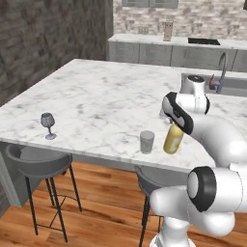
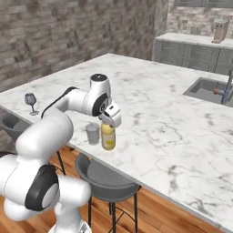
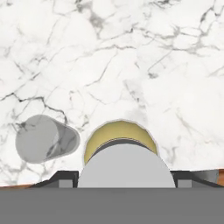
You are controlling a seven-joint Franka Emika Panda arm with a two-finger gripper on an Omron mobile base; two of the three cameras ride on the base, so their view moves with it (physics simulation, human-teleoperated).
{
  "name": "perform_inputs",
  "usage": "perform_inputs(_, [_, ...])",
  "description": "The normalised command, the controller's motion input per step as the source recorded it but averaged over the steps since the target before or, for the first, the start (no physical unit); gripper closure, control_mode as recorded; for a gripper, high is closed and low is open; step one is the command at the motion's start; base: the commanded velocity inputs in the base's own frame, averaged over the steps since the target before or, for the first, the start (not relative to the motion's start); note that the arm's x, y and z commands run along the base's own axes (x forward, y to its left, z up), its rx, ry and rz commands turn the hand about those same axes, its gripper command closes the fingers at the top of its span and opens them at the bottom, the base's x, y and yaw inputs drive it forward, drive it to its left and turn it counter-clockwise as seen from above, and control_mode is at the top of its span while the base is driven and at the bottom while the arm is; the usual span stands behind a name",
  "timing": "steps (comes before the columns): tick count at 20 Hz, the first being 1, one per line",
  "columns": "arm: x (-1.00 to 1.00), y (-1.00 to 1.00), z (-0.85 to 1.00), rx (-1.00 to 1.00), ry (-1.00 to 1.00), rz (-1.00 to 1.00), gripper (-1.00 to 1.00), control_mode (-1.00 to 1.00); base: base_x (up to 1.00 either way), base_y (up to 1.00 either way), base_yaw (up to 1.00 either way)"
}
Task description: There is a wine glass and glass cup on the dining counter. Place the wine bottle next to the wine glass and the juice bottle next to the glass cup.
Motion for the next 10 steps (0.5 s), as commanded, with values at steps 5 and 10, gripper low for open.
perform_inputs(5, [0.09,0.0,-0.28,-0.07,0.0,0.02,1.0,-1.0,0.0,0.0,0.0])
perform_inputs(10, [0.08,0.0,-0.26,0.0,0.0,0.03,1.0,-1.0,0.0,0.0,0.0])
